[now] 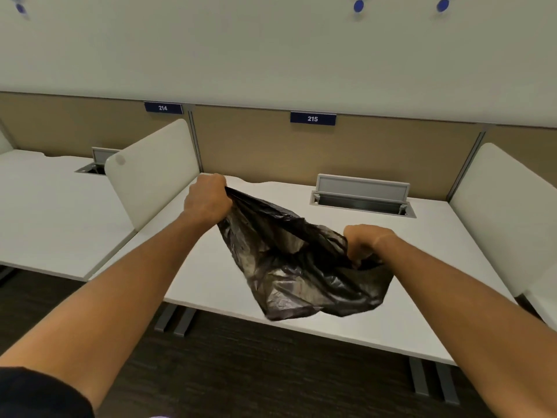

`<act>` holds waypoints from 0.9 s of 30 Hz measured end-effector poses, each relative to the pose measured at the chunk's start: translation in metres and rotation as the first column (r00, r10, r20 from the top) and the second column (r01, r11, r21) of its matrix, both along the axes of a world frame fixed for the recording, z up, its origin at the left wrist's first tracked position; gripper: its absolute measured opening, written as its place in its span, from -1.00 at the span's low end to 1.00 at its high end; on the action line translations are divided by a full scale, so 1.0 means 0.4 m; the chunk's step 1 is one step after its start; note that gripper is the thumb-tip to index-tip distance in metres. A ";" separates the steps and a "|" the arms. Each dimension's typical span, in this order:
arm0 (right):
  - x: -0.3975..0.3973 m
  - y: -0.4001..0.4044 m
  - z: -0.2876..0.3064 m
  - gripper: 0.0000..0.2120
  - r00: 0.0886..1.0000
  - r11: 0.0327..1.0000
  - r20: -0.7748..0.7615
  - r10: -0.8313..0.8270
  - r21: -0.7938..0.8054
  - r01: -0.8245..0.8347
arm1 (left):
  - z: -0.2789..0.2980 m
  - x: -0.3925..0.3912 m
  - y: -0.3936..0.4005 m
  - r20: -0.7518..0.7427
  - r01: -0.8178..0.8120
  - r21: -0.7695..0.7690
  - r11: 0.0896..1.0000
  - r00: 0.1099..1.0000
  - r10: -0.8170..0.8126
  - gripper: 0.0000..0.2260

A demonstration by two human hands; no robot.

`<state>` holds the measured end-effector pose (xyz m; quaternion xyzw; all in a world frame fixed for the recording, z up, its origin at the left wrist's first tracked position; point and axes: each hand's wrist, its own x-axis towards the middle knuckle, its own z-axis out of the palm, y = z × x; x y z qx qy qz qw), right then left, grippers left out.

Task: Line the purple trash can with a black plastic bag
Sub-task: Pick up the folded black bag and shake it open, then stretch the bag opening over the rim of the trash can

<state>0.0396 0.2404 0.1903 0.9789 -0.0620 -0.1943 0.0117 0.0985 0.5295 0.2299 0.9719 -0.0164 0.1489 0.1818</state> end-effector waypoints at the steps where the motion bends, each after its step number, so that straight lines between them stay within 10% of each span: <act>1: 0.003 0.010 -0.006 -0.61 0.999 0.999 0.031 -0.013 0.050 0.012 | -0.004 -0.002 0.026 -0.023 -0.012 0.003 1.000 1.000 0.012 -0.78; 12: 0.049 0.227 -0.025 -0.64 0.995 0.683 0.001 -0.103 0.727 0.070 | -0.097 -0.104 0.259 -0.284 -0.246 -0.544 0.802 0.954 0.099 -0.80; 27: -0.013 0.546 -0.209 -0.75 0.989 0.460 0.001 0.148 0.885 -0.070 | -0.320 -0.407 0.498 -0.366 -0.625 -0.423 0.656 0.780 0.507 -0.83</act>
